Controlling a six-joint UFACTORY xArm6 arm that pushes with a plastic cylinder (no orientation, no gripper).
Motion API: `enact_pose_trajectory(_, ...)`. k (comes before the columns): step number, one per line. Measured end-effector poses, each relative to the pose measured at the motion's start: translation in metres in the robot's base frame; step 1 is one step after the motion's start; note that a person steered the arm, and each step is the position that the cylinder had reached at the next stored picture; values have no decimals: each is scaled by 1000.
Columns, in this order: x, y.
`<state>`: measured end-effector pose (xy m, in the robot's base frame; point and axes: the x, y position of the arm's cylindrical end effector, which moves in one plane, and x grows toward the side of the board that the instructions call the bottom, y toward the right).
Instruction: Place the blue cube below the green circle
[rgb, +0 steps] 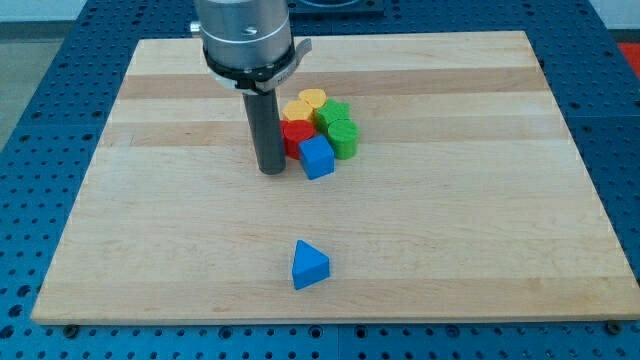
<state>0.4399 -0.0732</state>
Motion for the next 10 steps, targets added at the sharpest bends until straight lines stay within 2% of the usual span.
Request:
enact_pose_trajectory(4, -4, 33)
enact_pose_trajectory(7, 19, 36)
enact_pose_trajectory(10, 14, 27)
